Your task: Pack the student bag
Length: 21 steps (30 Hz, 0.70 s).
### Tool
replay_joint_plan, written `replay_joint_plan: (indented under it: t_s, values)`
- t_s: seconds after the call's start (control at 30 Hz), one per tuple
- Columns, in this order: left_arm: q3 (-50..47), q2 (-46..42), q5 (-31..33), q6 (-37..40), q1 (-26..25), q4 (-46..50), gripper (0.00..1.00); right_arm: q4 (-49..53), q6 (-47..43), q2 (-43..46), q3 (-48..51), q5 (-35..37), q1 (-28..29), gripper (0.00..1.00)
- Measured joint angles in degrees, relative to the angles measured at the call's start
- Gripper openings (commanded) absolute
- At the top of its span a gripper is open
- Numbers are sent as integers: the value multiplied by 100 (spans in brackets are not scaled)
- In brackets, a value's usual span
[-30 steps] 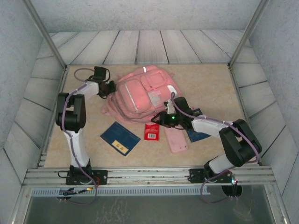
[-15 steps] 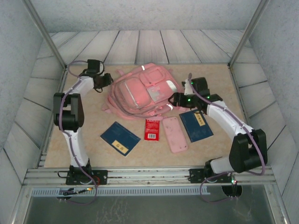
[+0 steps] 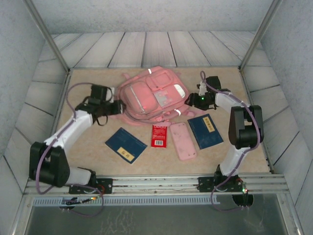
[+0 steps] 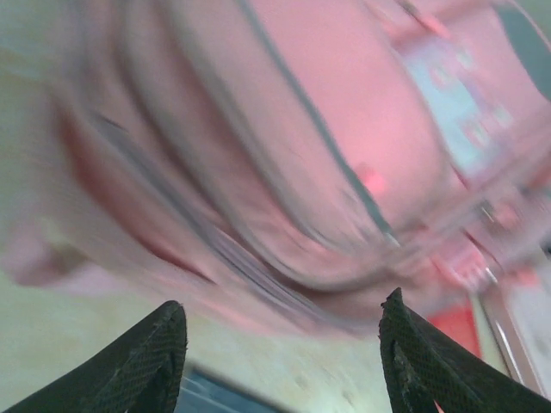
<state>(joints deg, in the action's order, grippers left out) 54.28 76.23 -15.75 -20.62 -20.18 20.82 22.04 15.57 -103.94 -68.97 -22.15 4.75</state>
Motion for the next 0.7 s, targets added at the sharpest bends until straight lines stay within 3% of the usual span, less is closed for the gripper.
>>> replay_joint_plan:
  t_s: [0.17, 0.3, 0.7]
  values:
    - [-656, -748, 258, -131, -1333, -221, 59, -337, 197, -17, 291, -538, 11, 64]
    - [-754, -741, 629, -122, -1932, -490, 57, -614, 415, 76, 754, -820, 15, 69]
    - [348, 1045, 1786, 560, -3016, -782, 55, -1405, 1106, 719, 1698, -1110, 15, 62]
